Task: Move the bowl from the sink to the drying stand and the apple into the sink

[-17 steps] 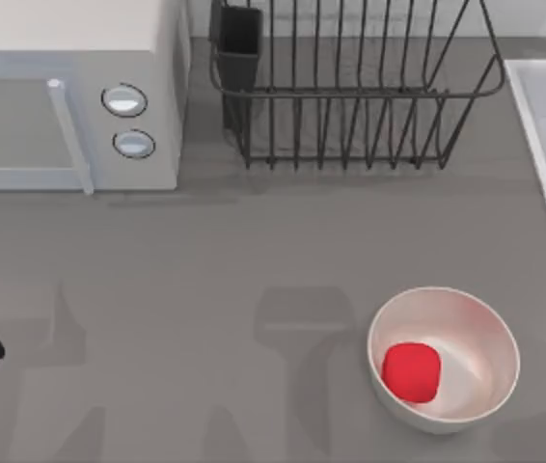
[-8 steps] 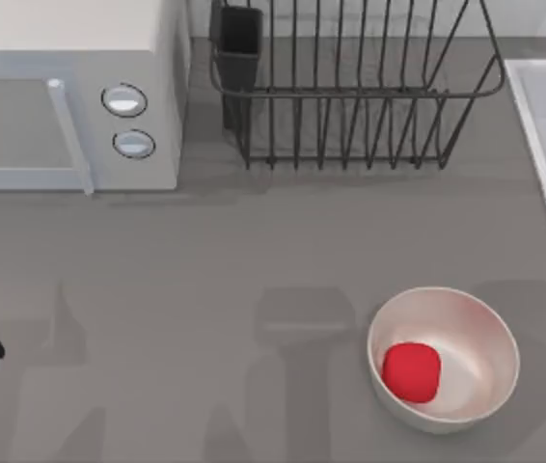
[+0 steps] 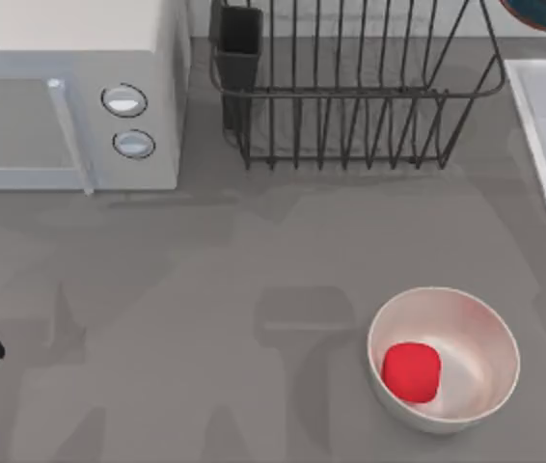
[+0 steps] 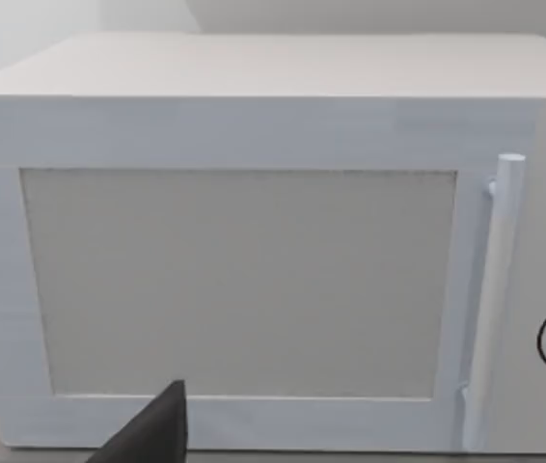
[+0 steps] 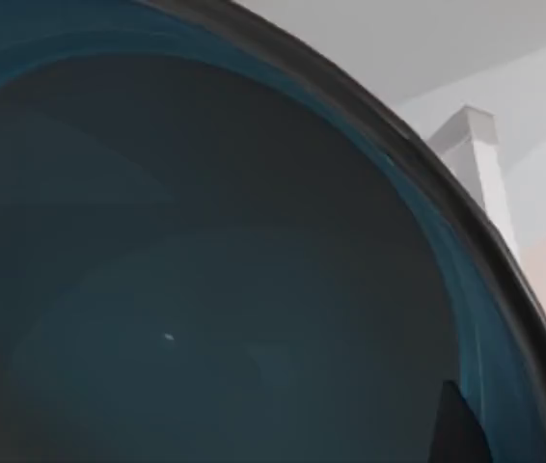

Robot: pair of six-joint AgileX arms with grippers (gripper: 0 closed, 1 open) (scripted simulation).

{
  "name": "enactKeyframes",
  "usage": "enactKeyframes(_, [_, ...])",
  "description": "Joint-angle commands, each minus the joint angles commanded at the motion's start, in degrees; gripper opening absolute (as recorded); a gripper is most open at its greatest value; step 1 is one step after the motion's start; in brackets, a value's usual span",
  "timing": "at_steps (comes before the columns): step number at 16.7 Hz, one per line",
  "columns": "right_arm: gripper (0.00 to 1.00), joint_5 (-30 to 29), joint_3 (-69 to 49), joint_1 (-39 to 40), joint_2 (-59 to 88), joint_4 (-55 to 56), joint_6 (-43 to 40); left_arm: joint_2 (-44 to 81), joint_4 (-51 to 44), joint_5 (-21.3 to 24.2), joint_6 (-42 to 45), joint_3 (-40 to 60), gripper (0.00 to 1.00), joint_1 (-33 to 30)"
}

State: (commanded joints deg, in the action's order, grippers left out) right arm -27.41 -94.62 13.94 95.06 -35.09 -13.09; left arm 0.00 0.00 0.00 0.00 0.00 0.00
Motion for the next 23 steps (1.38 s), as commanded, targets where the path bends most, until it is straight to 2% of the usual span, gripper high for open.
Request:
enactKeyframes(5, [0.00,-12.1,0.7,20.3,1.7,21.7,9.5,0.0,0.0,0.0,0.0,0.0,1.00,0.0])
enactKeyframes(9, [0.00,-18.4,0.1,29.8,0.8,32.7,13.6,0.0,0.0,0.0,0.0,0.0,1.00,0.0])
enactKeyframes(18, [0.00,-19.4,0.3,31.2,1.2,35.5,14.5,0.0,0.0,0.0,0.0,0.0,1.00,0.0])
enactKeyframes(23, [0.00,-17.1,5.3,28.5,8.8,48.2,14.4,0.0,0.0,0.0,0.0,0.0,1.00,0.0])
